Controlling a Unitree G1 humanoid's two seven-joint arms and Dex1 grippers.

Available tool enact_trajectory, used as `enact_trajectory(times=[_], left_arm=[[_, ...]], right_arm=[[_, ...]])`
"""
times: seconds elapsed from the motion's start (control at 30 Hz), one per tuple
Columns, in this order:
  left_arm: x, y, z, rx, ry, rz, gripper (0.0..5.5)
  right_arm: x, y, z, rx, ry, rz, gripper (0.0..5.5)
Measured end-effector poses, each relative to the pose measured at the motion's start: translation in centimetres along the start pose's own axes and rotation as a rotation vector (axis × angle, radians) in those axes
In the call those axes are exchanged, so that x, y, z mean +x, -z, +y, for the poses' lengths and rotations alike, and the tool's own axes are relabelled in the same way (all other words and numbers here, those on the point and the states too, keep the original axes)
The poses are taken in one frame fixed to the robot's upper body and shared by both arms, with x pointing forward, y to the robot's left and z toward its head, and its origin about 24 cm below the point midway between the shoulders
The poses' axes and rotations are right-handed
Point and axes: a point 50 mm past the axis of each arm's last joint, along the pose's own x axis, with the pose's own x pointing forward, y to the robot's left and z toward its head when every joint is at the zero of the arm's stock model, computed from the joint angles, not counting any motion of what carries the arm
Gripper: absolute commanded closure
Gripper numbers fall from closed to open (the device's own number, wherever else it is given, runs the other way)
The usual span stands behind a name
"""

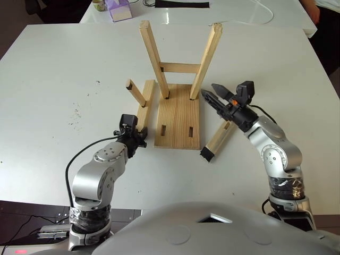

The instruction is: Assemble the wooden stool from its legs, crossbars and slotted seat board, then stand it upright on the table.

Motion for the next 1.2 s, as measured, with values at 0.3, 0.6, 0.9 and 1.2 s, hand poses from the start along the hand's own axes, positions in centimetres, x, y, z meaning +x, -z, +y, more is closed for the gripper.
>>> enact_trajectory(times=[0.3,0.6,0.9,1.2], left_arm=[[0.8,-2.1,1.9,-0.142,-0.109,-0.167,3.45],[-5.4,-17.6,5.3,-0.334,0.088,-1.032,3.45],[-8.6,-17.1,-0.4,-0.062,0.945,-1.070,3.45],[-6.8,-14.5,-0.5,0.120,1.188,-0.899,3.45]], right_arm=[[2.2,-6.4,-2.2,-0.186,0.161,-0.013,2.72],[5.3,-13.2,-3.4,-0.221,0.095,-0.207,2.72],[3.9,-20.2,2.9,-0.032,-0.840,-0.116,2.02],[4.5,-22.3,3.0,0.010,-1.022,0.029,1.54]])
